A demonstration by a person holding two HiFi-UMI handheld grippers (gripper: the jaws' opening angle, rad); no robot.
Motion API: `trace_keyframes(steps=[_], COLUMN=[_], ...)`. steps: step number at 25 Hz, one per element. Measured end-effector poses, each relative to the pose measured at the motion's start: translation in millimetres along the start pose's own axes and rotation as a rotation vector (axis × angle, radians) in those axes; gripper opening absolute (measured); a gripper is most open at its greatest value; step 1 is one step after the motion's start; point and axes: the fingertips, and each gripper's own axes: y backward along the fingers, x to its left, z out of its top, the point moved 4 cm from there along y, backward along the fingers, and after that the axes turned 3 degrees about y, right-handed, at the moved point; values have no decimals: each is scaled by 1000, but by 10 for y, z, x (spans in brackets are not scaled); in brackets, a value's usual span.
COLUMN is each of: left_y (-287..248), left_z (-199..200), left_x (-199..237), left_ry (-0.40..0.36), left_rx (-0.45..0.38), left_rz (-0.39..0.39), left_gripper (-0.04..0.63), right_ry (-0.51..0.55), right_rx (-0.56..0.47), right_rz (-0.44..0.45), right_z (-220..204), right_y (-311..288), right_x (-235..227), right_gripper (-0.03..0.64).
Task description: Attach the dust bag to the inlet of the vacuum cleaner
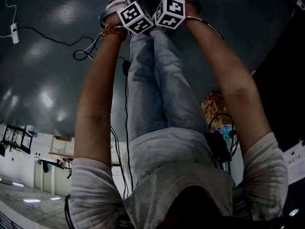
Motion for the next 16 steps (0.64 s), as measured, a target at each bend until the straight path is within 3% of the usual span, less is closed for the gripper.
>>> trace_keyframes(steps=[8, 16], left_y=[-165, 129], left_z=[39, 140], left_x=[430, -53], left_ry=[8, 4], left_rx=[9, 3], left_rz=[1, 3], left_gripper=[2, 2], right_ry=[20, 27], right_rx=[6, 10], right_rz=[17, 14], right_z=[34, -116], right_y=[-218, 177], right_x=[-325, 89], right_gripper=[11, 11])
